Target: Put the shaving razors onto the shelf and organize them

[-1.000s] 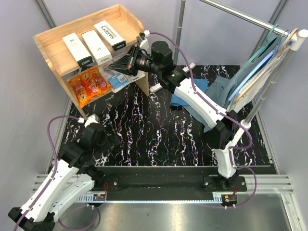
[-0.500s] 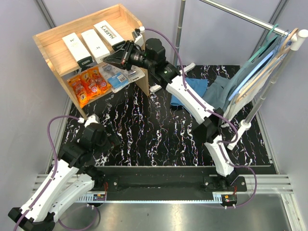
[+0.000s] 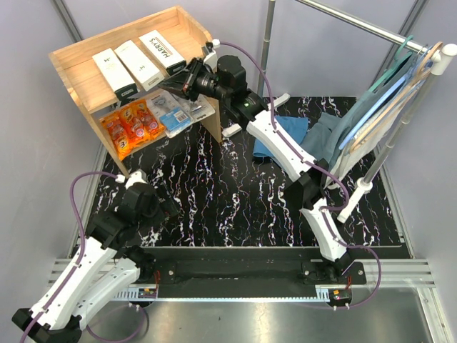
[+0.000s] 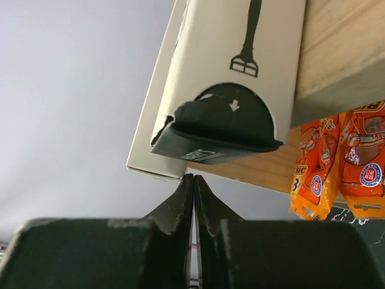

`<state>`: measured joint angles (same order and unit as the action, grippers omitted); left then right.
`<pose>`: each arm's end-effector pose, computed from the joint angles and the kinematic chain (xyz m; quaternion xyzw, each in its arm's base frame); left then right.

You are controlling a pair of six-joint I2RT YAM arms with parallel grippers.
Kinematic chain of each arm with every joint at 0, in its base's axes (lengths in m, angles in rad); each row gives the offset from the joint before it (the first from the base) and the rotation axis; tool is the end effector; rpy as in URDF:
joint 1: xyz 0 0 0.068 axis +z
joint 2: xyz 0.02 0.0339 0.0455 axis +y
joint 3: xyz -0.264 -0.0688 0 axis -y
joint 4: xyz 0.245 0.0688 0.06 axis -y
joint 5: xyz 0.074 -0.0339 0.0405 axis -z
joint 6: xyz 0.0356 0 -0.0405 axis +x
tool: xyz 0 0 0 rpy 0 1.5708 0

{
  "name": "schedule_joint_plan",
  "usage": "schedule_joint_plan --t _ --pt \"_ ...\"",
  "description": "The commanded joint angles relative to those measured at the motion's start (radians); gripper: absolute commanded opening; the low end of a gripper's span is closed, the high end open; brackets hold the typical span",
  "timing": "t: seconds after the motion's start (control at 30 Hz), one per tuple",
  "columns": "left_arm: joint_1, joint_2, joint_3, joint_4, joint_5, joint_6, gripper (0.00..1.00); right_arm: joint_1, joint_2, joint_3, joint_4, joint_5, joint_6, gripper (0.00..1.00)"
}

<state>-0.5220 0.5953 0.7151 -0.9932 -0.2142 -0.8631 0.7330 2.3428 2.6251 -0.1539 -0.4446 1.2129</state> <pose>0.0968 -0.0470 0.2670 -0.1946 0.9147 -0.1396 0.3256 0.3822 0.3647 0.4421 -0.0078 0.6649 0.6874 0.2920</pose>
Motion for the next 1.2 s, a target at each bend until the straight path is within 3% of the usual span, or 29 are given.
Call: schedule_joint_plan --t 0.0,0.33,0.53,0.63,0.67,0.8,1.17 --pt "-0.001 -0.015 0.009 0.034 0.010 0.016 0.99 0.002 -0.048 -0.003 0.047 -0.022 -0.009 0.10" --pt "-0.001 0.029 0.092 0.027 -0.017 0.081 0.99 0.009 -0.416 -0.529 0.045 0.026 -0.154 0.11" --pt "0.000 0.087 0.173 0.047 0.018 0.140 0.99 0.008 -0.664 -0.856 0.008 0.133 -0.251 0.15" --pt "-0.001 0.107 0.222 0.056 0.027 0.179 0.99 0.008 -0.776 -0.965 -0.088 0.217 -0.327 0.23" --pt "0.000 0.115 0.251 0.056 0.029 0.191 0.99 0.008 -0.804 -0.987 -0.119 0.268 -0.351 0.34" --pt "0.000 0.165 0.322 0.057 0.045 0.257 0.99 0.008 -0.941 -1.088 -0.239 0.401 -0.438 0.56" --pt "0.000 0.329 0.561 0.039 0.049 0.404 0.99 0.008 -1.254 -1.249 -0.469 0.671 -0.549 0.86"
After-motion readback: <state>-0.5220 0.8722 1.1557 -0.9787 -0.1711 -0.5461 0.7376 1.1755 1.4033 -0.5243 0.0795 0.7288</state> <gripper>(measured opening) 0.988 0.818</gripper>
